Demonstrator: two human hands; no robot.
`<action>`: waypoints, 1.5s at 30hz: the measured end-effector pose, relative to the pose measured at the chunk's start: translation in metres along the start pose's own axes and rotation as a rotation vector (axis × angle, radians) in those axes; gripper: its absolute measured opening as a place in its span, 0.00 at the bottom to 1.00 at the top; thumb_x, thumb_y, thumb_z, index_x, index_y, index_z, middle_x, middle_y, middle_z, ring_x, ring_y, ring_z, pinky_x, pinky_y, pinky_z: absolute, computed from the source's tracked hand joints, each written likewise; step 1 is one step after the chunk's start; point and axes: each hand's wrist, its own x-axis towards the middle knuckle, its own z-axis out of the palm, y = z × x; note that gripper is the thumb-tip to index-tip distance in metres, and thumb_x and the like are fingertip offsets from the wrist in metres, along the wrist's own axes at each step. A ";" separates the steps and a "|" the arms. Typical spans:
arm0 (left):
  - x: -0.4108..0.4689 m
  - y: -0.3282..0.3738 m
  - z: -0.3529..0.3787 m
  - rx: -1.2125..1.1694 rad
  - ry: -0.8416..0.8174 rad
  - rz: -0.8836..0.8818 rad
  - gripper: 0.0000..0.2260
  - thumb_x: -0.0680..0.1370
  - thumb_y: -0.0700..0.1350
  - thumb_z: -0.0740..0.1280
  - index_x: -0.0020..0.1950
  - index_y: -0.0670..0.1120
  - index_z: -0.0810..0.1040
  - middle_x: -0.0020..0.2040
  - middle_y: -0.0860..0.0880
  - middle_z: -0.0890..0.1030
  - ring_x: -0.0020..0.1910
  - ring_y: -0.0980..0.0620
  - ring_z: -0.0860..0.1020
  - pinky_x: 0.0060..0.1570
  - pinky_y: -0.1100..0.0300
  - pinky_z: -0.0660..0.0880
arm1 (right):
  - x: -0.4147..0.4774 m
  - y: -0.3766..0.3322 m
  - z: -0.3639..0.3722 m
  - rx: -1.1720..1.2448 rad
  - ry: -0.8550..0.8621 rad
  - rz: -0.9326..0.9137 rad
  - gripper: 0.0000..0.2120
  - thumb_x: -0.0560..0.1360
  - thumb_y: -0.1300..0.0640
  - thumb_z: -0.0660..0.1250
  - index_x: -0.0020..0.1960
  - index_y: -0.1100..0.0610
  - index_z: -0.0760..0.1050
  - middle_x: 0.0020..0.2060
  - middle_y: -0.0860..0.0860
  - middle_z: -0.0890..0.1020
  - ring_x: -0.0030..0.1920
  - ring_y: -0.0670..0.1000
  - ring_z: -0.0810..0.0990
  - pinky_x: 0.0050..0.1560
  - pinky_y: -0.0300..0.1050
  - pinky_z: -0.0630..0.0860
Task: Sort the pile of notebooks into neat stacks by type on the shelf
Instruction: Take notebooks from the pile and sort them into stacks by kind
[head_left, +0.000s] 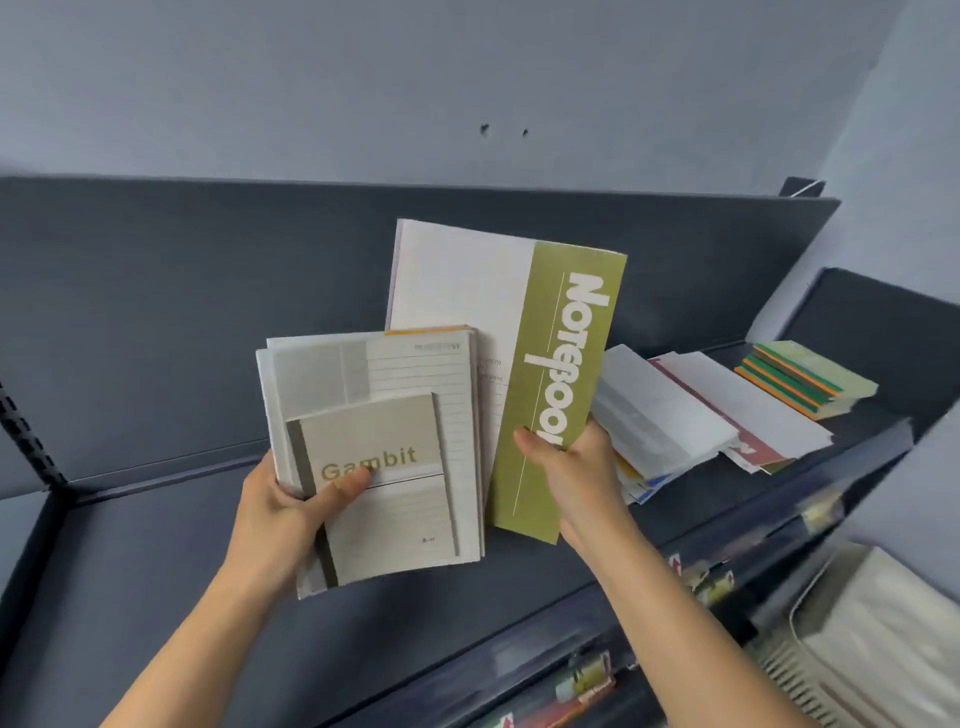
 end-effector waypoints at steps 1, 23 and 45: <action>0.001 0.008 0.008 -0.063 -0.042 -0.020 0.22 0.66 0.42 0.79 0.58 0.44 0.78 0.50 0.51 0.86 0.48 0.52 0.84 0.48 0.53 0.78 | 0.002 -0.009 -0.009 0.006 0.022 -0.017 0.15 0.72 0.68 0.70 0.50 0.49 0.74 0.44 0.43 0.83 0.46 0.42 0.82 0.47 0.39 0.77; 0.074 0.064 0.276 -0.206 -0.012 -0.330 0.14 0.71 0.43 0.73 0.56 0.44 0.81 0.52 0.46 0.85 0.53 0.44 0.82 0.49 0.49 0.78 | 0.192 -0.080 -0.367 -0.217 0.055 0.145 0.21 0.71 0.68 0.70 0.62 0.56 0.74 0.52 0.53 0.83 0.54 0.56 0.81 0.55 0.56 0.76; 0.111 0.040 0.339 -0.147 0.051 -0.377 0.12 0.71 0.39 0.74 0.54 0.42 0.82 0.47 0.44 0.86 0.47 0.43 0.85 0.45 0.51 0.80 | 0.266 0.032 -0.335 -1.114 -0.061 0.032 0.25 0.73 0.55 0.70 0.67 0.60 0.69 0.64 0.56 0.74 0.64 0.58 0.72 0.58 0.49 0.73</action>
